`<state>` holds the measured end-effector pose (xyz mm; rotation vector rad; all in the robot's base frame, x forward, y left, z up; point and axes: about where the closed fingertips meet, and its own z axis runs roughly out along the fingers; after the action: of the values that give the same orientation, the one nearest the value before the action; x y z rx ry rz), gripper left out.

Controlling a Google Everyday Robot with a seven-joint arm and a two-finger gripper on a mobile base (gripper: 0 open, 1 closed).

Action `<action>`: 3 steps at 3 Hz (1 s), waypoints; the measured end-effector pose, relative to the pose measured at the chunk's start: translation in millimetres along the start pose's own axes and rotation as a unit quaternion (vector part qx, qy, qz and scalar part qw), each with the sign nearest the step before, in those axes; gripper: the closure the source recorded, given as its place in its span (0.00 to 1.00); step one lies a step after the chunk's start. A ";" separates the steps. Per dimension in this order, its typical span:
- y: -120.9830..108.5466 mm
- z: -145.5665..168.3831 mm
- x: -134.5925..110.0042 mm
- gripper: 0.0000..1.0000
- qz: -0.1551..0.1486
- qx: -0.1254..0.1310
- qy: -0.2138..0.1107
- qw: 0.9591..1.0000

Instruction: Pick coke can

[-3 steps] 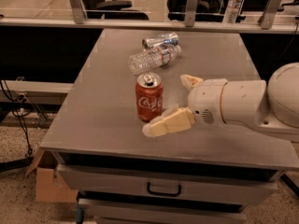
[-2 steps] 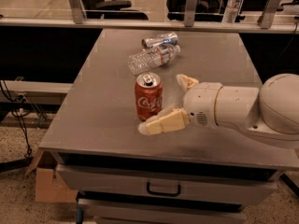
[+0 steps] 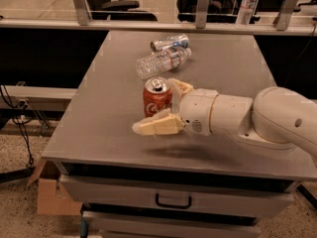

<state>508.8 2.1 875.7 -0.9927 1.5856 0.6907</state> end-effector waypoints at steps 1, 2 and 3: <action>0.8 13.6 -8.8 0.38 -0.010 -0.011 -0.023 1.000; -2.1 17.0 -18.7 0.61 -0.010 -0.012 -0.039 0.999; -17.6 8.8 -44.1 0.85 -0.002 0.005 -0.083 0.996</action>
Offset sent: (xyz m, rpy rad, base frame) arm 0.0193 0.0156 0.0255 0.1048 -0.0591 0.0210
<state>531.1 11.6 917.3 -0.9063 1.4396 0.7419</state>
